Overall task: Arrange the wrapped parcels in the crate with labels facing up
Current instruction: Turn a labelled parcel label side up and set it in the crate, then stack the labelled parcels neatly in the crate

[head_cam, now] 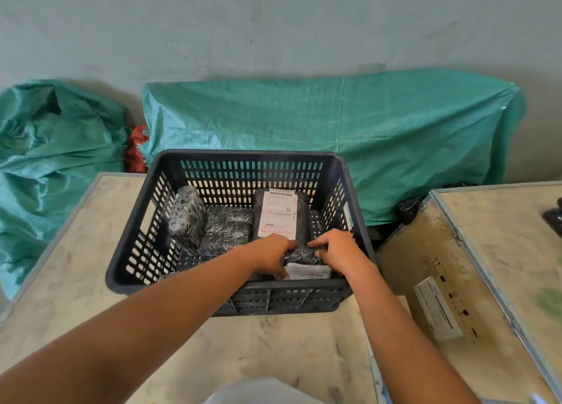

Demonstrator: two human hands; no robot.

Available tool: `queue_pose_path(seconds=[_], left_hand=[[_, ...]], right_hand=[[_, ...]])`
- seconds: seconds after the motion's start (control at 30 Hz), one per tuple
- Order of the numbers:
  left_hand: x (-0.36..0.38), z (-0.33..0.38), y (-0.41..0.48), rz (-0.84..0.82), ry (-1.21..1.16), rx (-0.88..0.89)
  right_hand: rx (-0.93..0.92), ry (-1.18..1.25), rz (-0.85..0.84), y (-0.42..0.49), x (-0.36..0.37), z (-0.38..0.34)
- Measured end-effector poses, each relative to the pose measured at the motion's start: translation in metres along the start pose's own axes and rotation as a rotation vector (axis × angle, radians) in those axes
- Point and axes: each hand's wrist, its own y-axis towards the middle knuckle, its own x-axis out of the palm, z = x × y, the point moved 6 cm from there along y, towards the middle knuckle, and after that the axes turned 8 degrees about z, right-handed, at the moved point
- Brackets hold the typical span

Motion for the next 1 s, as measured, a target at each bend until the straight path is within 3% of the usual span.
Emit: queue_pose_path(seconds=[0.2, 0.4, 0.53, 0.67, 0.8, 0.9, 1.0], left_hand=[[-0.016, -0.017, -0.006, 0.139, -0.32, 0.005], [-0.055, -0.043, -0.031, 0.315, -0.522, -0.025], [-0.096, -0.063, -0.05, 0.392, -0.705, -0.043], [-0.147, -0.063, -0.066, 0.52, -0.851, 0.008], [-0.177, -0.054, -0.074, 0.627, -1.045, 0.084], [-0.186, -0.044, -0.078, 0.78, -1.085, 0.123], [-0.176, -0.037, -0.08, 0.821, -0.901, 0.099]], right_hand=[[0.025, 0.131, 0.079, 0.001, -0.001, 0.007], [-0.087, 0.517, 0.294, -0.002, -0.024, -0.003], [-0.203, 0.712, 0.147, -0.013, -0.025, -0.022], [-0.294, 0.721, 0.115, -0.028, -0.023, -0.044], [-0.361, 0.7, 0.295, -0.031, -0.044, -0.061], [-0.4, 0.73, 0.36, -0.028, -0.058, -0.063], [-0.377, 0.85, 0.326, -0.023, -0.061, -0.055]])
